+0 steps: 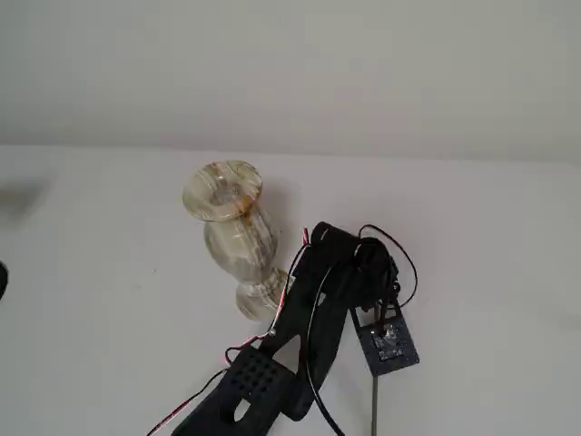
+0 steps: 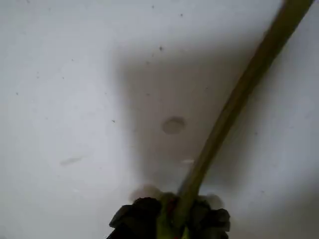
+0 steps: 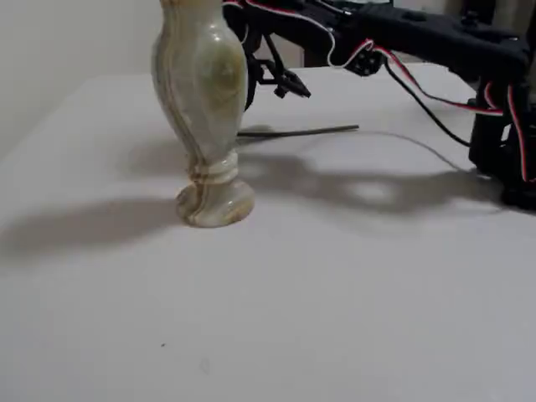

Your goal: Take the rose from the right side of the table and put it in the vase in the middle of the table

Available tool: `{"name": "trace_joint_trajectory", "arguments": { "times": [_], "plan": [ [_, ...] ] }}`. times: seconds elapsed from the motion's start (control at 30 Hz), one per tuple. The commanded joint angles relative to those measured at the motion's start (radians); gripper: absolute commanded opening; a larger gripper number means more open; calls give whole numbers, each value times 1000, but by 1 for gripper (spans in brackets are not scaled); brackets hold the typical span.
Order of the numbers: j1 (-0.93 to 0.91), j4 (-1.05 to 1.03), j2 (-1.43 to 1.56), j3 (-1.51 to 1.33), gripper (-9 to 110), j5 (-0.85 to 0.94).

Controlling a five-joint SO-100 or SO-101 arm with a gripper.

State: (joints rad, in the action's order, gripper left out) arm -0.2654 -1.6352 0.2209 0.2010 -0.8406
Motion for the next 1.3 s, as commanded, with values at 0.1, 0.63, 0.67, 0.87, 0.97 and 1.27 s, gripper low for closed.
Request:
{"name": "trace_joint_trajectory", "arguments": {
  "times": [0.1, 0.63, 0.67, 0.87, 0.97, 1.27],
  "plan": [
    [-6, 6, 319, 28, 0, 3],
    [55, 298, 907, 28, 0, -189],
    [72, 321, 930, 28, 0, -189],
    [222, 359, 1063, 28, 0, -178],
    [314, 377, 1098, 28, 0, -178],
    [495, 466, 1100, 28, 0, -187]
  ]
}}
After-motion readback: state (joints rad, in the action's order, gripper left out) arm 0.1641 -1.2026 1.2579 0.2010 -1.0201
